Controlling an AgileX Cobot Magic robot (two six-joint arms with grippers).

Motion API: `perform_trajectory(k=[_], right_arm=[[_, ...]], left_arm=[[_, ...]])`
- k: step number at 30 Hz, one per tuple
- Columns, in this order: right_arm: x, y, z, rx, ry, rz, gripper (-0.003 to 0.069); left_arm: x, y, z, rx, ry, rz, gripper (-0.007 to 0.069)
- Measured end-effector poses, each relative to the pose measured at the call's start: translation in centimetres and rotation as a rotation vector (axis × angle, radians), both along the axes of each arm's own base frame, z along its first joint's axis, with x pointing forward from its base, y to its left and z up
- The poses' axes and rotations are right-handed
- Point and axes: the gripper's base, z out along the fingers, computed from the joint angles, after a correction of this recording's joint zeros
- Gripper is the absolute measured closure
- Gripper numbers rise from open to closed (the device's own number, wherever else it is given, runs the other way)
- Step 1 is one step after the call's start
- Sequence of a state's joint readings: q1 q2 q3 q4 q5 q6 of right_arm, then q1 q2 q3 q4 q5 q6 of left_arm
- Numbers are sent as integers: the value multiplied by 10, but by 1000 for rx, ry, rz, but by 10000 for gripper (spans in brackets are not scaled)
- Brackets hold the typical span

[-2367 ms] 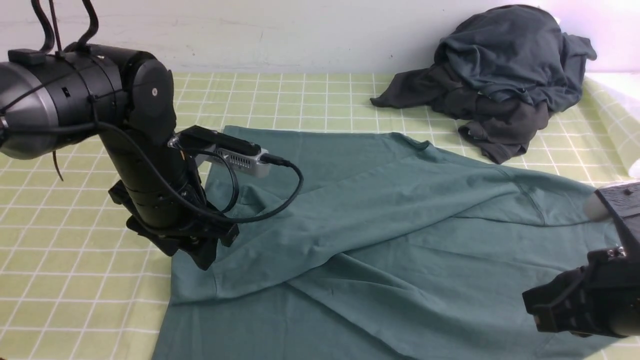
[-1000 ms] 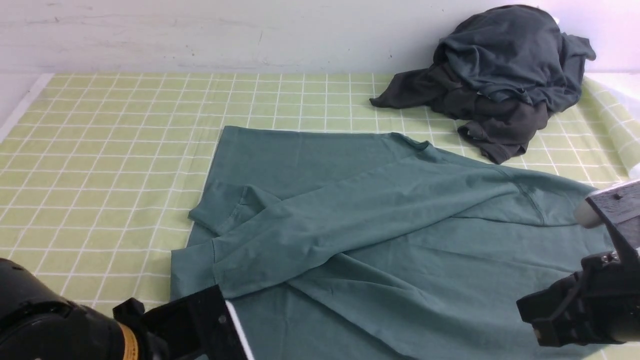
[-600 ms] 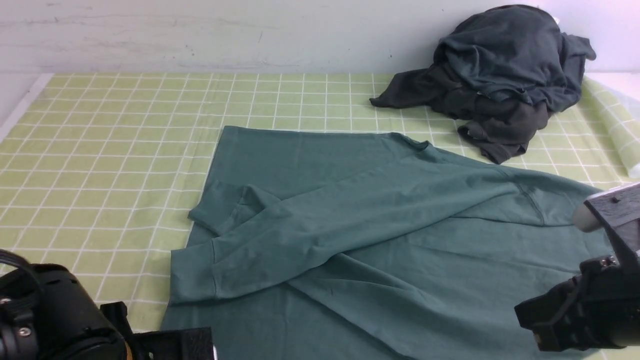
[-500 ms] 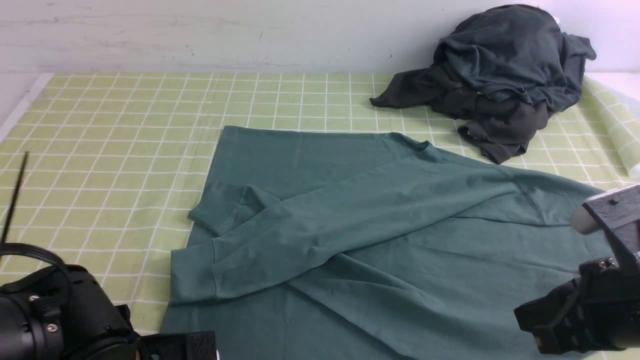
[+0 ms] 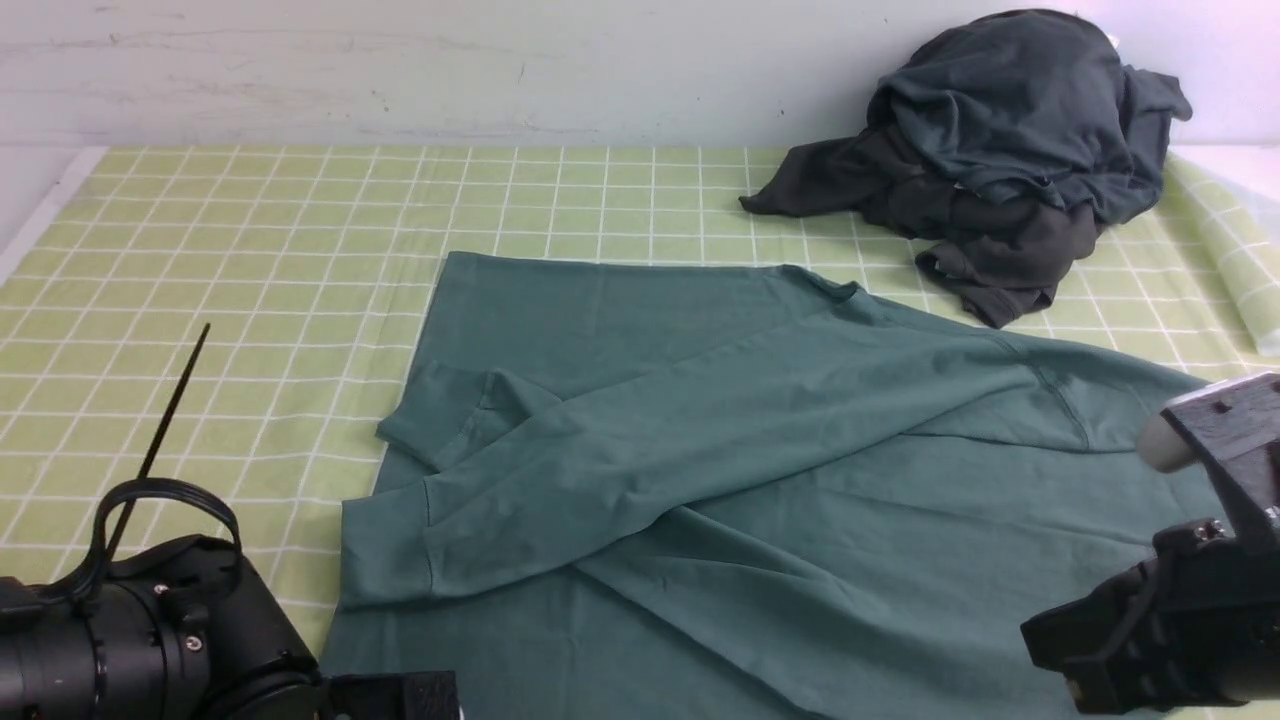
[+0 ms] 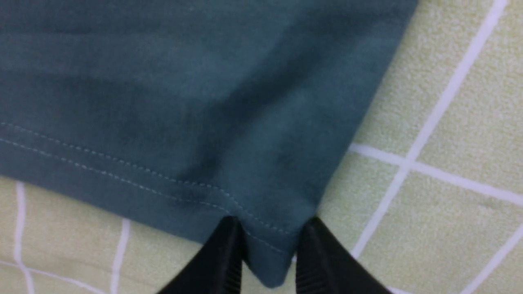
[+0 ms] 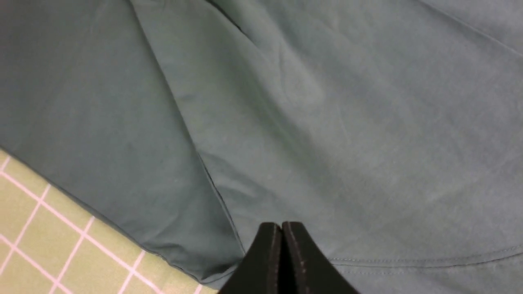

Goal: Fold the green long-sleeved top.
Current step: Use both arms simultaneously to clamp the lower edge of the clothing fabric

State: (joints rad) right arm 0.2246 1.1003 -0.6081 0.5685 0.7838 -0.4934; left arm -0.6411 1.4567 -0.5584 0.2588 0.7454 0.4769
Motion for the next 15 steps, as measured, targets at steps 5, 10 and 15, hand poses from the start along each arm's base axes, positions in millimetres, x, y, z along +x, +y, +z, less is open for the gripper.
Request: perform_trajectory(k=[5,10,15], right_arm=[[0,0,0,1,-4,8,675],[-3,1,6,-35,-63,117,675],[-10,0,16,-139,-210,329,675]], left_arm=[[1,-5,6,-62,-5,56,609],[4,-10,34,-169,-82,221,625],[4,-6,55,-229,-177,370,625]])
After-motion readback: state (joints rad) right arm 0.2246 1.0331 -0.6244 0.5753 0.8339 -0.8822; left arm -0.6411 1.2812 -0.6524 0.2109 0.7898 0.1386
